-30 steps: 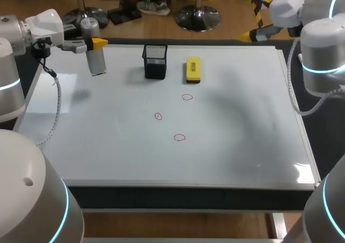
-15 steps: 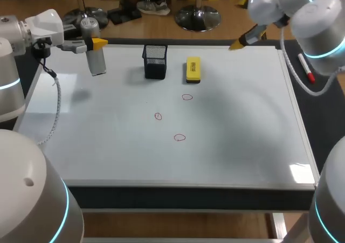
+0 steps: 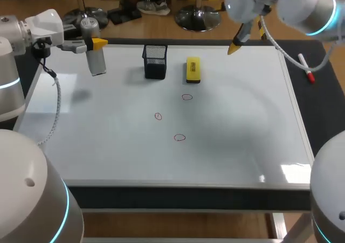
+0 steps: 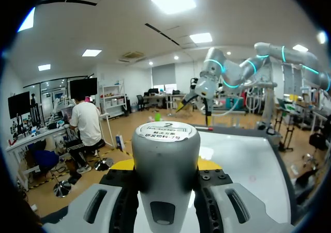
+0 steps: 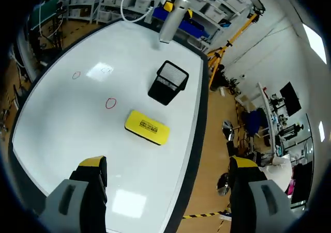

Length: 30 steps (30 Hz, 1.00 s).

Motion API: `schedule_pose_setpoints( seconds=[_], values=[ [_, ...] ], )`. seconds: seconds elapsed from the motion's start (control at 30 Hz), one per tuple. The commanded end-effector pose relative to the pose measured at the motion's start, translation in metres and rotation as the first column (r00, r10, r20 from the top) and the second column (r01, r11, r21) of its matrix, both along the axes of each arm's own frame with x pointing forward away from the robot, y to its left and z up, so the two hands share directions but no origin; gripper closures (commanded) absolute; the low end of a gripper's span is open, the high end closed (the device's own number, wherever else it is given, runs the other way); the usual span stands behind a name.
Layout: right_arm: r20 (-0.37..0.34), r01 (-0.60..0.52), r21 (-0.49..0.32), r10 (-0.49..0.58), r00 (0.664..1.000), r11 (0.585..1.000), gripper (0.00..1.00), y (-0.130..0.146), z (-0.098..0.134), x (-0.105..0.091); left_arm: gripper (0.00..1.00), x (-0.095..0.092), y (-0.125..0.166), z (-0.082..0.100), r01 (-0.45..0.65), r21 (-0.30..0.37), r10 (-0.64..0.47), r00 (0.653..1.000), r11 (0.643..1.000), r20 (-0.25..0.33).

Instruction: Pick up the inspection probe, press it on each red-marked spot on the whiteboard one by one, put down the probe, pick up the eraser, and wipe off all the red marks.

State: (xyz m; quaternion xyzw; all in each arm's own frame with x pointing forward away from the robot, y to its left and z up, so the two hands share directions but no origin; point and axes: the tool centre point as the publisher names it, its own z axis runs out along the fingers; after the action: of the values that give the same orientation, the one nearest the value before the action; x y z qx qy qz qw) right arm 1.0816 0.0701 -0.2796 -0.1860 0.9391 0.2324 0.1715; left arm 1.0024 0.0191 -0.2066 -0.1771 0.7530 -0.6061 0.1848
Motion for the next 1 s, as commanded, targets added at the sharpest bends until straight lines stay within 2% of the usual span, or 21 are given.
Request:
schedule_pose_setpoints(
  seconds=[0.03, 0.07, 0.87, 0.93, 1.0],
  values=[
    [-0.386, -0.519, -0.495, 0.359, 0.85, 0.697, 0.0, 0.005, 0.0, 0.001, 1.0, 0.0, 0.0, 0.0, -0.001, -0.001, 0.001, 1.0, 1.0, 0.002],
    [-0.383, -0.502, -0.504, 0.339, 0.859, 0.703, 0.0, 0.005, 0.0, 0.001, 1.0, 0.0, 0.0, 0.0, -0.001, -0.001, 0.001, 1.0, 1.0, 0.002],
    [-0.383, -0.502, -0.504, 0.339, 0.859, 0.703, 0.0, 0.005, 0.0, 0.001, 1.0, 0.0, 0.0, 0.0, -0.001, -0.001, 0.001, 1.0, 1.0, 0.002],
    [-0.391, -0.567, -0.506, 0.413, 0.822, 0.65, 0.0, 0.015, -0.011, -0.001, 1.0, 0.0, 0.0, 0.0, -0.001, -0.001, 0.001, 1.0, 1.0, 0.002],
    [-0.377, -0.602, -0.493, 0.47, 0.798, 0.627, 0.0, 0.022, -0.021, -0.005, 1.0, 0.0, 0.0, 0.0, -0.001, -0.001, 0.001, 1.0, 1.0, 0.002]
  ],
)
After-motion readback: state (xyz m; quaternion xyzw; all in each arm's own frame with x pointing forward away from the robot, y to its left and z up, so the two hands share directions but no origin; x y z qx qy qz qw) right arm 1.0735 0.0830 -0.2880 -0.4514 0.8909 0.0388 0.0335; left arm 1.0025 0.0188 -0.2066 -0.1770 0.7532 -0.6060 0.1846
